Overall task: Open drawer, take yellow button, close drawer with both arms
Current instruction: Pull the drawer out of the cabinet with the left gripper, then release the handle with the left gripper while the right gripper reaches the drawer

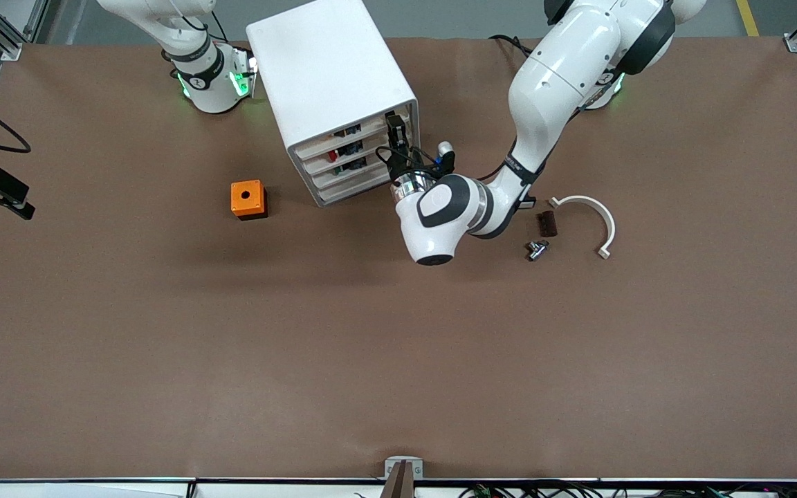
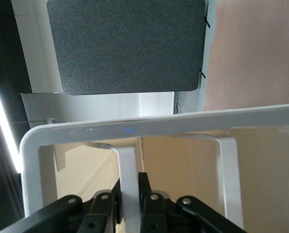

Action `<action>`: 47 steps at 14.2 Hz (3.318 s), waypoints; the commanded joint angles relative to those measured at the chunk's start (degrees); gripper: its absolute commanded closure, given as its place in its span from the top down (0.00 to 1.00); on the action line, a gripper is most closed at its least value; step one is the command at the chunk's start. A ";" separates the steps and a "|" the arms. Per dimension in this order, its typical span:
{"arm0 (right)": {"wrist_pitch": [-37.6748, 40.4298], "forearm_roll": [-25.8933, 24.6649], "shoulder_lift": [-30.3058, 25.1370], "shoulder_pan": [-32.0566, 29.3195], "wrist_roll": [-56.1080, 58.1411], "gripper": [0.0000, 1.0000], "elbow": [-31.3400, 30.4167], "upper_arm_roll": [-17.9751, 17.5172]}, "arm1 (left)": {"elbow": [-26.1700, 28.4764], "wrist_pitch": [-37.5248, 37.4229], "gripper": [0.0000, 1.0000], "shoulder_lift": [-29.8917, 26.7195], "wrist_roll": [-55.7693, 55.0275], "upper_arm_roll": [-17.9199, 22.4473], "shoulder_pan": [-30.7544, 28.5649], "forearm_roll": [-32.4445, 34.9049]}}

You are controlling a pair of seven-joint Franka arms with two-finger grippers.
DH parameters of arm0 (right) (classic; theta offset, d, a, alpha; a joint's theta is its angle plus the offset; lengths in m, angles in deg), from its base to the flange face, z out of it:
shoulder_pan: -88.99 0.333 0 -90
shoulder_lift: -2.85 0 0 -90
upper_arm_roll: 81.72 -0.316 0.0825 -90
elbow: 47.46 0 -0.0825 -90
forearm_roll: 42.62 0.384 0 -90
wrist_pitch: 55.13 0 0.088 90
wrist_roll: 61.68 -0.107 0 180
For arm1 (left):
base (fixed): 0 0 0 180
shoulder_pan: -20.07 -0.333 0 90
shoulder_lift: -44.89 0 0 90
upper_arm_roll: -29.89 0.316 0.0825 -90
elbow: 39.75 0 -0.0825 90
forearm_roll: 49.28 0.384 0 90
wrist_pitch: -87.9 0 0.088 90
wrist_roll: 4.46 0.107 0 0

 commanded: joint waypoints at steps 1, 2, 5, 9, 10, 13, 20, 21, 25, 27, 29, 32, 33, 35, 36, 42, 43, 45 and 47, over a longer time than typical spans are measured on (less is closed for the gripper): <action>0.69 -0.14 0.39 -1.01 -0.11 1.00 1.12 -0.65 | -0.29 -0.70 0.10 -0.41 -0.60 0.17 -0.86 -2.05; 0.69 -0.05 0.39 -1.01 -0.02 1.00 1.12 -0.65 | -0.29 -0.70 0.10 -0.41 -0.51 0.35 -1.03 -2.05; 0.69 -0.05 0.39 -1.01 -0.11 1.00 1.12 -0.65 | -0.29 -0.53 0.10 -0.32 -0.33 0.44 -3.31 -2.14; 0.69 -0.05 0.39 -1.01 -0.11 1.00 1.12 -0.65 | -0.55 -0.09 0.12 -0.32 -0.33 0.52 -6.83 -2.22; 0.69 -0.05 0.39 -1.01 -0.11 1.00 1.12 -0.65 | -0.72 0.69 0.12 -0.32 -0.33 0.61 -7.88 -2.31; 0.69 -0.05 0.39 -1.01 -0.11 1.00 1.12 -0.65 | -1.25 1.75 0.13 -0.32 -0.42 0.70 -10.17 -2.31; 0.69 0.04 1.26 -0.66 -0.29 1.00 1.03 -0.74 | -1.69 2.19 0.16 -0.67 -0.16 0.79 -13.60 -2.23; 0.60 0.04 1.96 -0.31 -0.29 1.00 1.03 -0.74 | -1.69 2.20 0.17 -0.67 -0.07 0.79 -13.69 -2.14; 0.34 0.65 4.34 1.36 -0.29 1.00 1.12 -1.01 | -2.04 3.34 0.50 -0.76 -0.16 0.79 -14.13 -2.22; 0.60 1.18 4.69 1.45 -0.29 1.00 1.03 -1.01 | -2.83 3.34 0.69 -0.59 0.10 0.70 -14.66 -2.23; 0.60 1.96 5.83 1.89 -0.29 1.00 1.03 -1.01 | -3.71 3.34 0.87 -0.58 3.60 0.70 -15.27 -2.23; 0.51 2.32 8.73 3.47 -1.77 1.00 1.12 -1.01 | -5.72 3.34 0.96 -0.58 12.72 0.87 -16.06 -1.96; 0.51 2.32 9.61 4.00 -4.91 1.00 1.12 -1.01 | -6.17 3.34 0.98 -0.67 16.76 1.75 -15.98 -1.79; 0.43 2.32 11.02 4.88 -9.06 1.00 1.12 -1.01 | -6.96 3.43 0.99 -0.85 24.93 3.42 -15.80 -1.79; 0.51 2.32 11.46 5.40 -10.47 1.00 1.03 -1.01 | -7.75 3.43 0.99 -0.93 29.50 4.29 -15.71 -1.70; 3.50 5.90 12.08 10.67 -32.32 1.00 -0.11 -1.09 | -11.96 9.47 0.99 -3.22 56.23 8.61 -13.69 6.10; 3.76 7.14 11.99 11.64 -37.50 1.00 -0.11 -1.09 | -12.85 11.75 0.99 -3.57 59.14 8.61 -13.08 9.00; 3.94 8.21 11.82 14.62 -45.42 1.00 -0.02 -1.09 | -13.29 16.76 0.99 -5.15 63.37 8.52 -12.55 14.19; 3.77 8.47 11.64 17.69 -53.69 1.00 0.15 -1.18 | -13.29 21.51 0.99 -6.82 65.93 8.61 -11.50 18.84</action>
